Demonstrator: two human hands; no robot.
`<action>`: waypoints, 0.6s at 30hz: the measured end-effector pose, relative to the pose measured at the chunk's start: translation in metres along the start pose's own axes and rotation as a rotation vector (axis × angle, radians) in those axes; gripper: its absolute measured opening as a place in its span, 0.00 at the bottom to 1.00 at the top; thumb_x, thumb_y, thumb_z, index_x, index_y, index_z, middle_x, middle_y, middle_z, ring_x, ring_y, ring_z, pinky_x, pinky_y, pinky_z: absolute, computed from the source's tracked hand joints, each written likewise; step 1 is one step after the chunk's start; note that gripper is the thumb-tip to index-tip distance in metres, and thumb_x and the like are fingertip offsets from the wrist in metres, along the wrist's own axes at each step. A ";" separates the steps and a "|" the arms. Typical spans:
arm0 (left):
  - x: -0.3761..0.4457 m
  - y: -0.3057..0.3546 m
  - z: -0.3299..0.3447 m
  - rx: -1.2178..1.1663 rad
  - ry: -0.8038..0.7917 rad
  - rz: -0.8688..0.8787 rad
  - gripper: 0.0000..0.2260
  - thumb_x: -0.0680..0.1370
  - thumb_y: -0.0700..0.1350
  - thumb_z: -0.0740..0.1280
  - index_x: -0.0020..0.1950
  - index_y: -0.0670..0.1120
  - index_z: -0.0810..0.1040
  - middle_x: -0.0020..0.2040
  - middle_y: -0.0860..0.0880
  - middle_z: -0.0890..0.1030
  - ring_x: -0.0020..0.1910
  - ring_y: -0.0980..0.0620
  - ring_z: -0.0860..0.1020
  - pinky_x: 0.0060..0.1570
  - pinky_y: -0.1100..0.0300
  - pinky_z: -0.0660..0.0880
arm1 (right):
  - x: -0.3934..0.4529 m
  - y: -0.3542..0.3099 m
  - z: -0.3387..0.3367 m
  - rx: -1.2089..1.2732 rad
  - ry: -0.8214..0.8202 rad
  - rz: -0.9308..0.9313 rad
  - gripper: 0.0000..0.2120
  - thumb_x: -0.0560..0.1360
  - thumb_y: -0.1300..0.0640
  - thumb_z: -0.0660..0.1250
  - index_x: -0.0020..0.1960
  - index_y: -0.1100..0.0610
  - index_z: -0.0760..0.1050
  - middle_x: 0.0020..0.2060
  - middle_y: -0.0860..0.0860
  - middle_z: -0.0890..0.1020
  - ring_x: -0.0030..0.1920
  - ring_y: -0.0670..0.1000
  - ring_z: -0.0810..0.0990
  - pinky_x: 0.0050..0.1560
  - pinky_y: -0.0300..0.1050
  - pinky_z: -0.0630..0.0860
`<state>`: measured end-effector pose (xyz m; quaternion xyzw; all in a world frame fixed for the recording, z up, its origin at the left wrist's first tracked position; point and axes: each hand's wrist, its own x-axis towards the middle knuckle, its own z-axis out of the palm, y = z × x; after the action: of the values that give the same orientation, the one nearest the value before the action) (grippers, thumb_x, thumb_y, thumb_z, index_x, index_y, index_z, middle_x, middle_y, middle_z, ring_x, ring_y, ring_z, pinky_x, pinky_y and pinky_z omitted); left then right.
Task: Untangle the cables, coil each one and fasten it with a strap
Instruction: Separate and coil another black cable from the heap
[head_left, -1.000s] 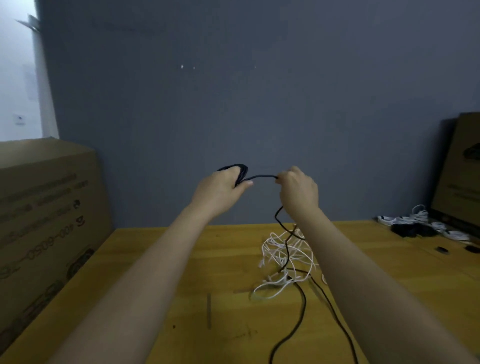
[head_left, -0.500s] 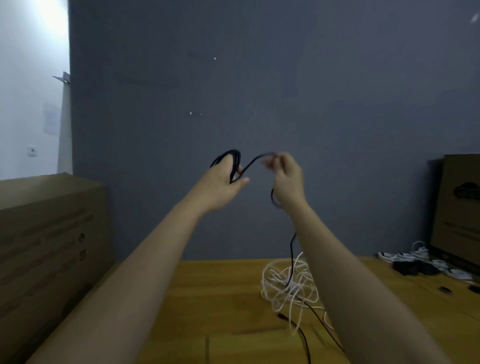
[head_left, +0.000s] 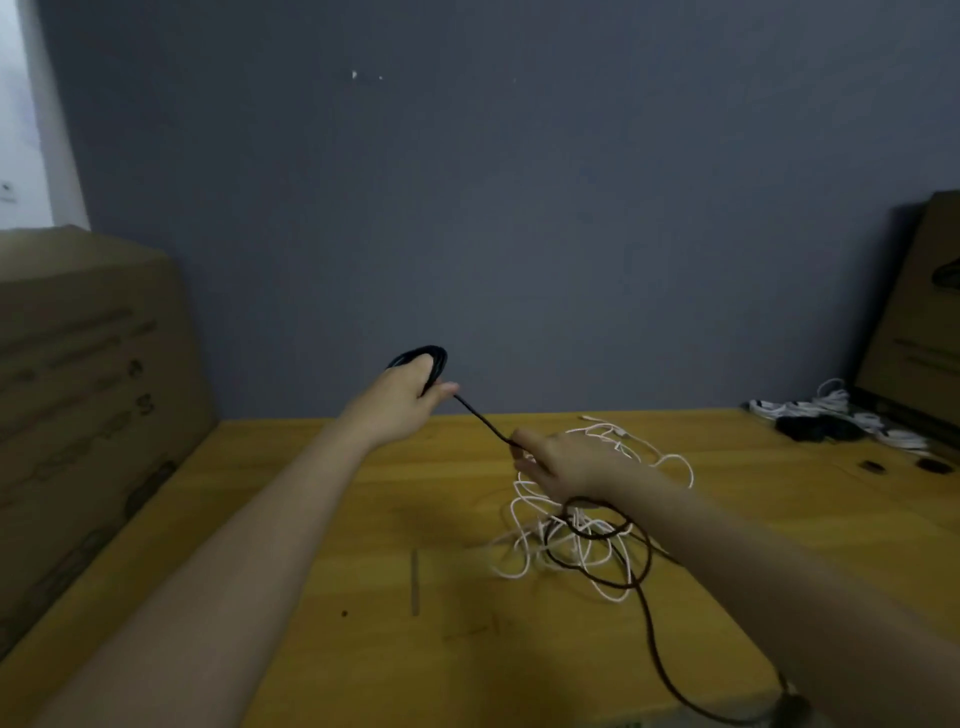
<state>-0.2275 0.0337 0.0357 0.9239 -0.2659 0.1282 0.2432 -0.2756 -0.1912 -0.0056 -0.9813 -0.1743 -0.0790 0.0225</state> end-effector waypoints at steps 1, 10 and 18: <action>0.001 0.001 0.004 -0.008 0.004 -0.001 0.16 0.82 0.54 0.56 0.39 0.47 0.61 0.35 0.49 0.65 0.30 0.52 0.65 0.30 0.59 0.61 | 0.002 0.002 0.005 0.010 -0.016 0.016 0.10 0.82 0.53 0.56 0.60 0.56 0.69 0.44 0.56 0.79 0.40 0.54 0.72 0.38 0.45 0.66; -0.002 0.021 0.022 -0.043 -0.027 0.127 0.16 0.81 0.53 0.59 0.38 0.48 0.62 0.35 0.52 0.67 0.31 0.57 0.66 0.29 0.63 0.59 | 0.018 0.026 -0.017 0.055 -0.087 0.132 0.11 0.76 0.58 0.68 0.57 0.56 0.82 0.47 0.55 0.81 0.43 0.48 0.74 0.39 0.37 0.66; 0.011 0.041 -0.008 -0.174 0.130 0.193 0.16 0.81 0.54 0.59 0.43 0.41 0.67 0.36 0.50 0.70 0.33 0.53 0.69 0.33 0.58 0.62 | 0.025 0.037 -0.073 0.167 0.396 0.232 0.08 0.75 0.61 0.68 0.52 0.56 0.83 0.41 0.52 0.85 0.44 0.51 0.82 0.47 0.45 0.78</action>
<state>-0.2420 0.0029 0.0618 0.8594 -0.3472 0.1871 0.3255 -0.2505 -0.2225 0.0695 -0.9548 -0.0587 -0.2521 0.1461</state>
